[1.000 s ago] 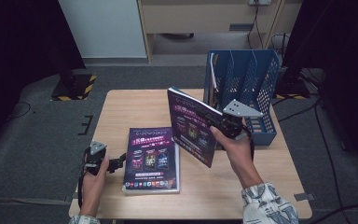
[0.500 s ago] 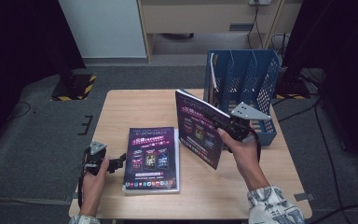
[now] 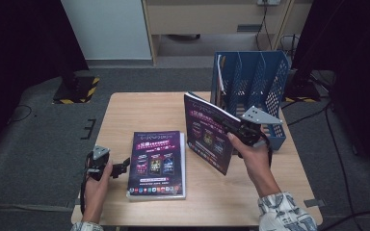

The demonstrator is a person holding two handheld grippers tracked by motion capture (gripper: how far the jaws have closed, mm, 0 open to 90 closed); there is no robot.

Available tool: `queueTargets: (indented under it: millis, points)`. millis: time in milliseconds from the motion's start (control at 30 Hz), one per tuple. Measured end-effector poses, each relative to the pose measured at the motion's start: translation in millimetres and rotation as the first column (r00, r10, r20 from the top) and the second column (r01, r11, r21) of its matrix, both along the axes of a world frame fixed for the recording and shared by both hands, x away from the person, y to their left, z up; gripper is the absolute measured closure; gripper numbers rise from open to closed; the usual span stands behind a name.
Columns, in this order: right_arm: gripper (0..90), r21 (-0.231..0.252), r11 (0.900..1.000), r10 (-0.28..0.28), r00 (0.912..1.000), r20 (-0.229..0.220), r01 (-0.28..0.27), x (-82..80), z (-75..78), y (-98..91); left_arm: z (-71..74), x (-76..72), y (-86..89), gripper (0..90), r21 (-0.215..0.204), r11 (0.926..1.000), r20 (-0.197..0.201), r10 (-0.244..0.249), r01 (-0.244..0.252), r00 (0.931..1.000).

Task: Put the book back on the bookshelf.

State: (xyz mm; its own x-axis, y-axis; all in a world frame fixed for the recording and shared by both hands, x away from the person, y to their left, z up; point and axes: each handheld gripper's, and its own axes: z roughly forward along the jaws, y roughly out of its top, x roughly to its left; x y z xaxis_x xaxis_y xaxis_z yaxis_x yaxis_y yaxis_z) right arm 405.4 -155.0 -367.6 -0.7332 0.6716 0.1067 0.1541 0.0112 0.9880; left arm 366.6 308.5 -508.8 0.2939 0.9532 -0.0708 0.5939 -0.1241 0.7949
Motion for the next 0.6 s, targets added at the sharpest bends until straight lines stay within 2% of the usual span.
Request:
queueTargets:
  millis: [600]
  points:
    - [84.1, 0.000, 1.0000, -0.008, 1.0000, 0.003, 0.008, -10.4, 0.9, -19.6, -0.6, 0.4, 0.1, 4.5, 0.003, 1.0000, -0.003, 0.002, -0.002, 1.0000]
